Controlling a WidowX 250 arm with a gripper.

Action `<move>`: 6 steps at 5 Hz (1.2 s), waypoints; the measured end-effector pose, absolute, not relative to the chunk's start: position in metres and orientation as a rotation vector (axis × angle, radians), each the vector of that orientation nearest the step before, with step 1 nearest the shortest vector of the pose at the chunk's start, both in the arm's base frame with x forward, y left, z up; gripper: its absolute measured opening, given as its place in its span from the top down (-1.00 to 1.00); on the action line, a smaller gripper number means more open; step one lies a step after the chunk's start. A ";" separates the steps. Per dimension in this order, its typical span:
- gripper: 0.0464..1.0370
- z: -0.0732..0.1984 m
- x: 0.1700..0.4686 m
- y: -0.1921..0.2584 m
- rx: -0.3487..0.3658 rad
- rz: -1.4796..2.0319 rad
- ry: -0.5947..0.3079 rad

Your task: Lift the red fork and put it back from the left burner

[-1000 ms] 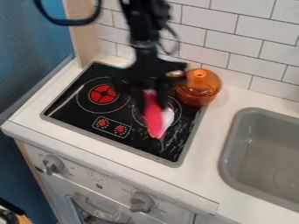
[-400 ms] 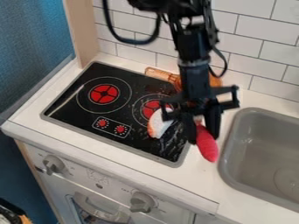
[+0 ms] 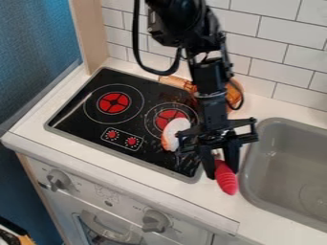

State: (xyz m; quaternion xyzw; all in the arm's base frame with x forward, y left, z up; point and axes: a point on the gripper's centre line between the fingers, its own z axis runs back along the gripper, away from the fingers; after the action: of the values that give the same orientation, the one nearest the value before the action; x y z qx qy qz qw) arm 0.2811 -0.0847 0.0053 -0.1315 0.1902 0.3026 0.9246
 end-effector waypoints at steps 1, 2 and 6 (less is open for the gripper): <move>0.36 0.003 0.279 -0.073 -0.274 0.646 0.402; 0.36 0.001 0.278 -0.057 -0.271 0.678 0.405; 0.36 0.004 0.345 0.008 -0.280 0.840 0.291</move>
State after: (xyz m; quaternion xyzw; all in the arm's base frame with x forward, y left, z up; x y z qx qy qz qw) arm 0.3450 0.0081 0.0041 -0.1351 0.1403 0.4049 0.8934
